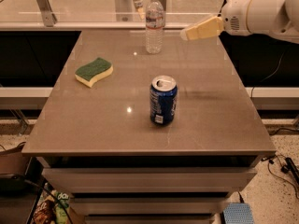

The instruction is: Knock water bottle over

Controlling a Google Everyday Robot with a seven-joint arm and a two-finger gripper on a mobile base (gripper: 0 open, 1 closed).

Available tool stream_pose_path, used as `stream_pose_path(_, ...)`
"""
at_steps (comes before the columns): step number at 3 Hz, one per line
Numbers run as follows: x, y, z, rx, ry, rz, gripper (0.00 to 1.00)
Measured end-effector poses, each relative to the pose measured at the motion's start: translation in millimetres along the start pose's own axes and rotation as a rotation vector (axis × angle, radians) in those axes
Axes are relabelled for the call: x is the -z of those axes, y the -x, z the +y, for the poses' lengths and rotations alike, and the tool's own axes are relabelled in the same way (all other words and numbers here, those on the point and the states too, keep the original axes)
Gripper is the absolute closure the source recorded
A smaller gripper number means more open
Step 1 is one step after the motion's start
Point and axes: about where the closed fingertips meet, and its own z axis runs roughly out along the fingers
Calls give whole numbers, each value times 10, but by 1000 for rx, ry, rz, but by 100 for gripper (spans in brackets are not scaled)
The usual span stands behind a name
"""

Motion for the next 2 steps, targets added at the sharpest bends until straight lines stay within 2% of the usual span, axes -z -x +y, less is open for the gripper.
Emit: stream_pose_path(2,-410,-21,-75,-30,8,-53,0)
